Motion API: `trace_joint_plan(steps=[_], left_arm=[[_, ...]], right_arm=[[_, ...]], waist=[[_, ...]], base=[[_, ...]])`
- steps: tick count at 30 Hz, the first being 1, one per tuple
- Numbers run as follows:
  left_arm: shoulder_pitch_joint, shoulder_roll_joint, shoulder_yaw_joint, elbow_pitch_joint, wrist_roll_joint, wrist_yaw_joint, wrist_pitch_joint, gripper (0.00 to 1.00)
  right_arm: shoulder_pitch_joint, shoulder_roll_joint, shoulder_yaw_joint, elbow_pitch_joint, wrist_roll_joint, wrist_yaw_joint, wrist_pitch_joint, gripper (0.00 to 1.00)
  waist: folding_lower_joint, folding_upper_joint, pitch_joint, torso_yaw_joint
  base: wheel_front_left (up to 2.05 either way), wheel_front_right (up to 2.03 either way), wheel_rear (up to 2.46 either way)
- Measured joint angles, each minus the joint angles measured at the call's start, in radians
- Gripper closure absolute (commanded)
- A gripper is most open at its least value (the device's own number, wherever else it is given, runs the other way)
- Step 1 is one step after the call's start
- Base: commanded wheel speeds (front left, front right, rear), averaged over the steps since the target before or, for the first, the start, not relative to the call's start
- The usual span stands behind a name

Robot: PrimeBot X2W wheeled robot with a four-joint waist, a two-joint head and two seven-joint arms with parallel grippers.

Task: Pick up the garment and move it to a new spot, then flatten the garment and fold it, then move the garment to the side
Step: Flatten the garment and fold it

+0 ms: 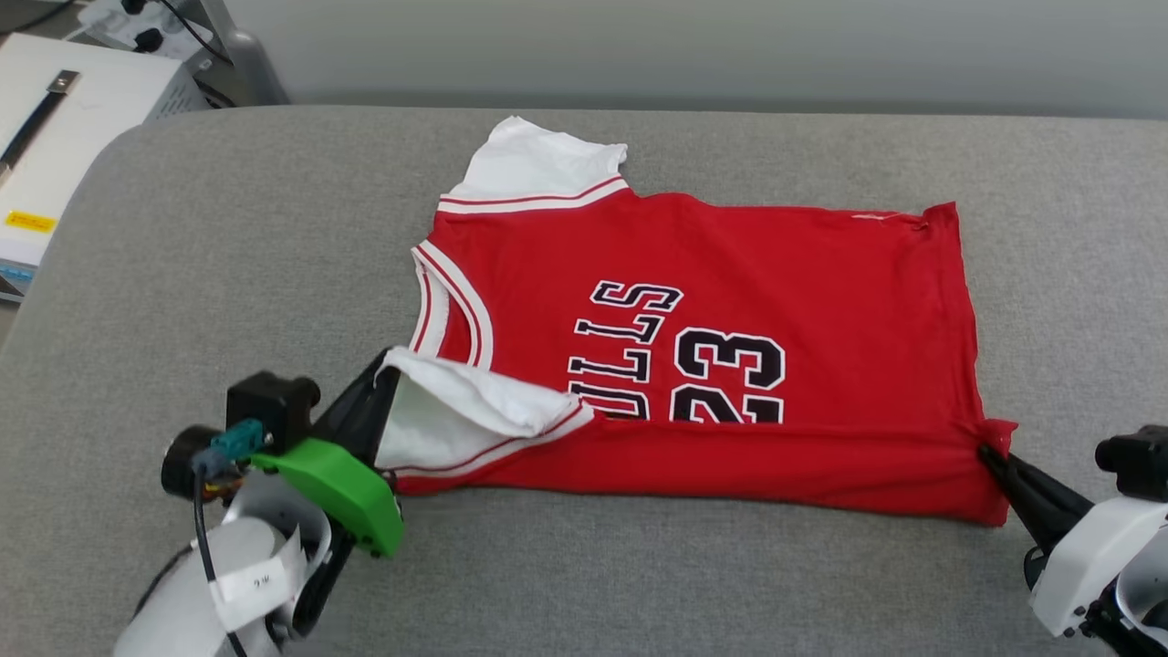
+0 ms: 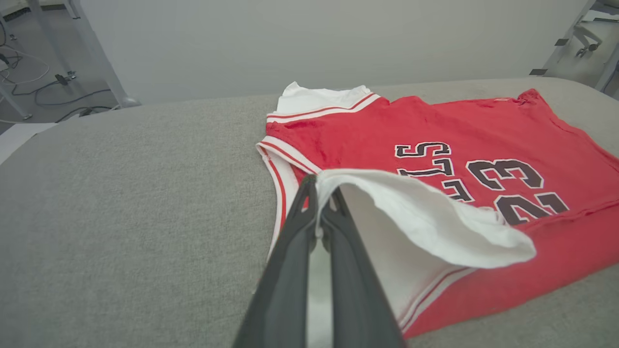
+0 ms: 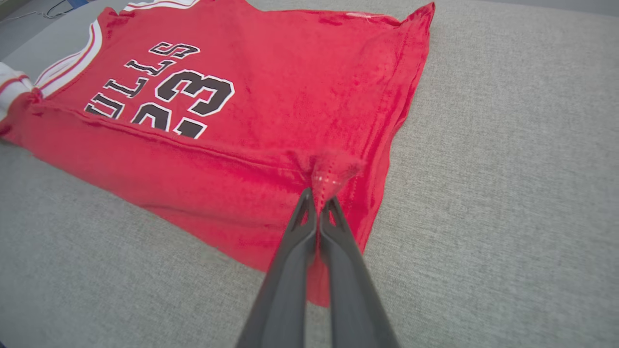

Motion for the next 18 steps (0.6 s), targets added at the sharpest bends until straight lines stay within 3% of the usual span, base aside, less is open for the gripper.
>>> trace_joint_plan(steps=[9,18], left_arm=[[-0.237,-0.042,-0.013,0.226,0.035,-0.063,-0.016,1.0],[-0.346,-0.101,-0.059,0.495,0.032,-0.1,-0.043,1.0]], right_arm=[[-0.12,0.027,-0.016,0.014,-0.017,0.0,0.033,1.0],[-0.21,0.056,0.023,0.082,-0.037,0.0,0.056,1.0]], waist=[[0.0001,0.0,0.1,-0.028],[0.0002,0.0,0.182,-0.052]], base=[[0.0,0.0,0.0],[0.0,0.0,0.0]])
